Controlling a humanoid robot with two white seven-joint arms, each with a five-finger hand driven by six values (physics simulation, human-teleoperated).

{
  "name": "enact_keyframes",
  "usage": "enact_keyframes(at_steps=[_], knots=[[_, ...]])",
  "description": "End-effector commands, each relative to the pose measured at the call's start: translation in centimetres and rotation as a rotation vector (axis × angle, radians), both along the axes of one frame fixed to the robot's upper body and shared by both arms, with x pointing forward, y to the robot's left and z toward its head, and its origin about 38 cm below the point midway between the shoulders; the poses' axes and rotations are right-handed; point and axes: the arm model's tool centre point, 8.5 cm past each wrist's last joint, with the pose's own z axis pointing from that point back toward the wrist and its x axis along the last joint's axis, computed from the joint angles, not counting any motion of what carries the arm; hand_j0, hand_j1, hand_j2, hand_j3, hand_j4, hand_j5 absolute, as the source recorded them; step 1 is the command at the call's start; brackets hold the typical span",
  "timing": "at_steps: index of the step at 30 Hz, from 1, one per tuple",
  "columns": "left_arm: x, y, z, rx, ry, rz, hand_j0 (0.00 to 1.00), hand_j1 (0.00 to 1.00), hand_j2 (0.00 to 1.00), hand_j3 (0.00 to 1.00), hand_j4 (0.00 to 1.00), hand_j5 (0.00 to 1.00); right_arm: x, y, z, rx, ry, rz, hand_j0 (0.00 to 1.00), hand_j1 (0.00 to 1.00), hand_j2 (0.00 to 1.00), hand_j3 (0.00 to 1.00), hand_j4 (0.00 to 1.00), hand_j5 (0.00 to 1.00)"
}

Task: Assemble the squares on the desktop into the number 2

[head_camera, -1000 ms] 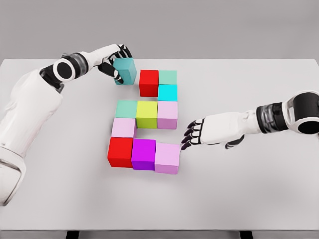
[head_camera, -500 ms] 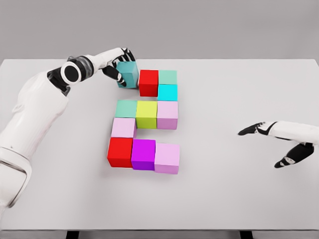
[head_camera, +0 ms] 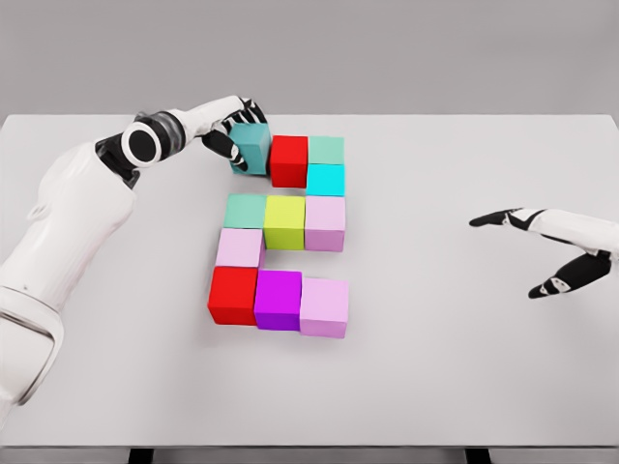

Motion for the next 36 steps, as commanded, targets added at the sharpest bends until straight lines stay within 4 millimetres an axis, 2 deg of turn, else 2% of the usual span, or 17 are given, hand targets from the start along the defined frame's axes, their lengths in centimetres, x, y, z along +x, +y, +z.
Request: enact_keyframes(at_steps=[1, 4, 10, 24, 31, 36], knots=[[0.0, -0.1, 0.1, -0.004, -0.001, 0.000, 0.73, 0.73, 0.73, 0.73, 0.73, 0.73, 0.3, 0.2, 0.1, 0.023, -0.007, -0.006, 1.00, 1.00, 1.00, 1.00, 1.00, 1.00], [0.0, 0.0, 0.1, -0.004, -0.001, 0.001, 0.84, 0.84, 0.84, 0.84, 0.84, 0.84, 0.2, 0.3, 0.1, 0.024, -0.007, -0.005, 1.00, 1.00, 1.00, 1.00, 1.00, 1.00], [-0.2, 0.1, -0.5, -0.006, 0.010, 0.005, 0.94, 0.94, 0.94, 0.94, 0.94, 0.94, 0.2, 0.3, 0.1, 0.024, -0.008, -0.003, 1.00, 1.00, 1.00, 1.00, 1.00, 1.00], [-0.3, 0.2, -0.6, -0.005, 0.011, 0.002, 0.99, 0.99, 0.99, 0.99, 0.99, 0.99, 0.0, 0.3, -0.2, 0.023, 0.001, -0.003, 1.00, 1.00, 1.00, 1.00, 1.00, 1.00], [-0.3, 0.7, -0.5, 0.006, 0.013, -0.007, 1.00, 1.00, 1.00, 1.00, 1.00, 1.00, 0.0, 0.3, -0.2, 0.023, 0.001, -0.003, 1.00, 1.00, 1.00, 1.00, 1.00, 1.00], [-0.6, 1.7, -1.3, 0.052, 0.031, -0.016, 1.00, 1.00, 1.00, 1.00, 1.00, 1.00, 0.0, 0.4, -0.2, 0.020, 0.001, 0.000, 1.00, 1.00, 1.00, 1.00, 1.00, 1.00]])
